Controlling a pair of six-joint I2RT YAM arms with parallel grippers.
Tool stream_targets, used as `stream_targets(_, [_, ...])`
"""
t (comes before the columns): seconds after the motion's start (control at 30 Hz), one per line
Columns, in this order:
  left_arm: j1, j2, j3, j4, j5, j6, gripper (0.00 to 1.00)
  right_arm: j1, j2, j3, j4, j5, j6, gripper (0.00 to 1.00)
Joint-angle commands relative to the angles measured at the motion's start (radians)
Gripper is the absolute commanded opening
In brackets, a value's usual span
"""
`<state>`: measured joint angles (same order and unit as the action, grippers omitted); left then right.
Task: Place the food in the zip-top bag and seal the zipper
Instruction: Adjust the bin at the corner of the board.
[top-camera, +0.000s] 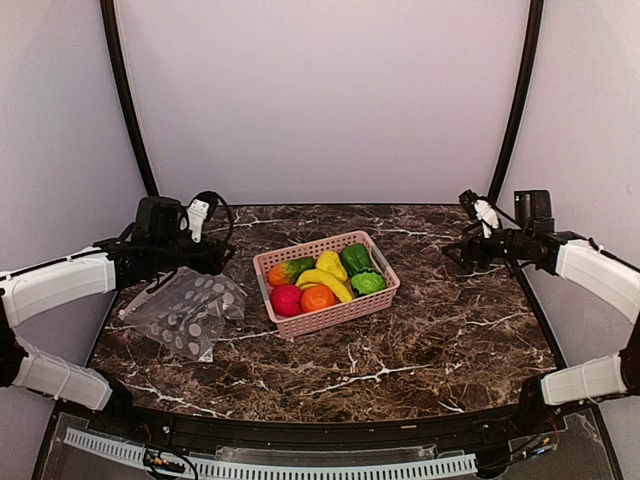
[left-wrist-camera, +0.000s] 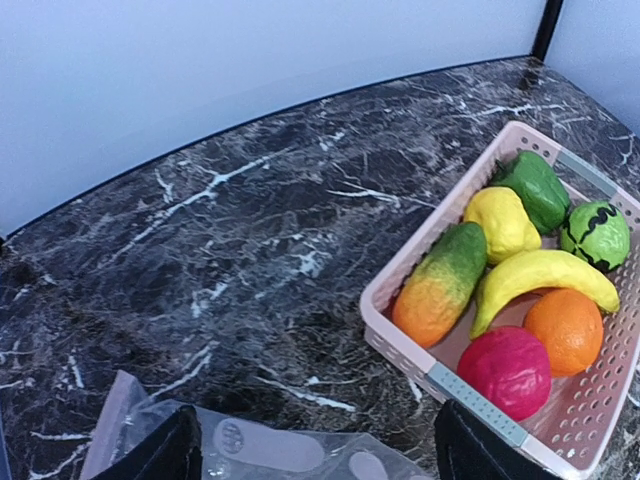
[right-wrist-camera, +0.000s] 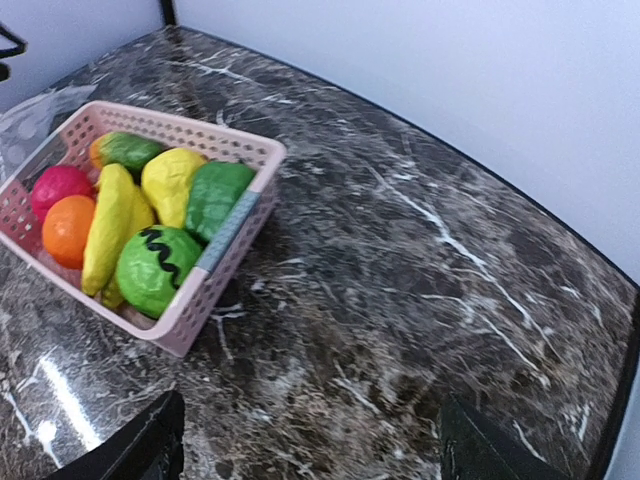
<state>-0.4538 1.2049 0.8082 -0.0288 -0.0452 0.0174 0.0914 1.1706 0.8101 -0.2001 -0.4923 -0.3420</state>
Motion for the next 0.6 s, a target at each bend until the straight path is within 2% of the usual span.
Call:
stream_targets(0.0, [-0.048, 0.096, 0.067, -0.113, 0.119, -0.006, 0.84, 0.112, 0.077, 0.092, -0.080, -0.058, -0.082, 0.82])
stream_targets(0.13, [-0.111, 0.185, 0.100, -0.182, 0.100, -0.010, 0.88, 0.144, 0.080, 0.077, -0.064, -0.067, -0.092, 0.81])
stream_targets(0.23, [-0.139, 0.241, 0.124, -0.215, 0.074, -0.011, 0.87, 0.149, 0.058, 0.034, -0.024, 0.015, -0.082, 0.82])
stream_targets(0.33, [-0.145, 0.320, 0.180, -0.242, 0.076, -0.081, 0.86, 0.149, 0.059, 0.039, -0.019, 0.075, -0.069, 0.83])
stream_targets(0.43, [-0.146, 0.353, 0.224, -0.236, 0.061, -0.134, 0.86, 0.151, 0.052, 0.024, -0.026, 0.027, -0.083, 0.83])
stream_targets(0.57, [-0.146, 0.408, 0.373, -0.315, -0.068, -0.100, 0.87, 0.151, 0.040, 0.011, -0.041, -0.028, -0.093, 0.84])
